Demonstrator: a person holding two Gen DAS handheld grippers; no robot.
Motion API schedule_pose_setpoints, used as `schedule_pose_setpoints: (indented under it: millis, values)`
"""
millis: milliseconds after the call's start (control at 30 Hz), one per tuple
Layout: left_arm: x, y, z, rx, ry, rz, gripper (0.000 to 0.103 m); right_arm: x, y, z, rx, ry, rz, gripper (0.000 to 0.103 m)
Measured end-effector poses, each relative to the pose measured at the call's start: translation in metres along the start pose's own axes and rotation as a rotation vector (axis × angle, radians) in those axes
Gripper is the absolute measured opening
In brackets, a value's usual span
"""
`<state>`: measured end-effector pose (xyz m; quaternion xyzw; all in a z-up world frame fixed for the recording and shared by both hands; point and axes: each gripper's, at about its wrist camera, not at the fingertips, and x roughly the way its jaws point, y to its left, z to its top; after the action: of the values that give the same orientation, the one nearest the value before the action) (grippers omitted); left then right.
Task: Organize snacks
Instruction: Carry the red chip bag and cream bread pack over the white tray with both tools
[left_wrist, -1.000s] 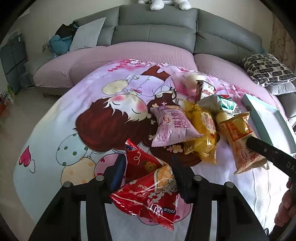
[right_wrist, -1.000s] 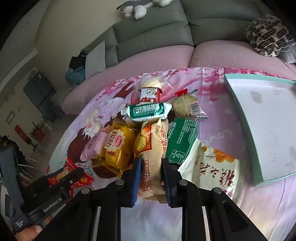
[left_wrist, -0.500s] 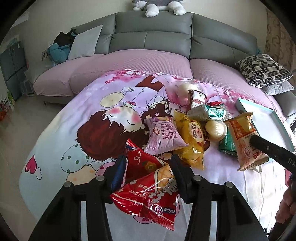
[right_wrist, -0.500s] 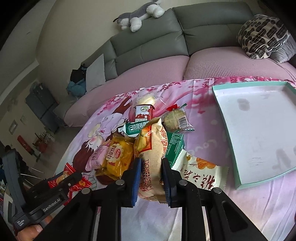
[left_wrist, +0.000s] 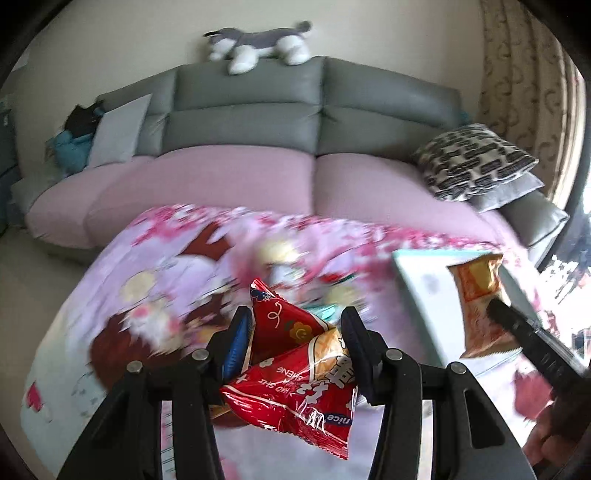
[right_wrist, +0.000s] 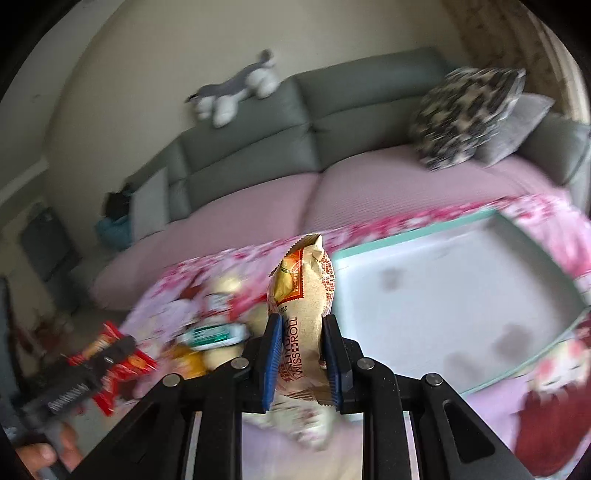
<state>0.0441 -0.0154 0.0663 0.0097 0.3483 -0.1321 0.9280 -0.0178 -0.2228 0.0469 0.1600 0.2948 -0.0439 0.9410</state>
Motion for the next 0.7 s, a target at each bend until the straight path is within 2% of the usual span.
schedule_pose_setpoints:
  millis: [233, 400, 700]
  values:
    - [0.030, -0.070, 0.025, 0.041, -0.003, -0.117, 0.052, -0.006, -0.056, 0.023, 0.088, -0.041, -0.109, 0.024]
    - [0.050, -0.113, 0.030, 0.090, 0.001, -0.181, 0.052, 0.001, -0.087, 0.024, 0.128, -0.039, -0.167, 0.024]
    - [0.096, -0.163, 0.027, 0.148, 0.059, -0.243, 0.052, 0.015, -0.136, 0.018, 0.198, -0.025, -0.263, 0.024]
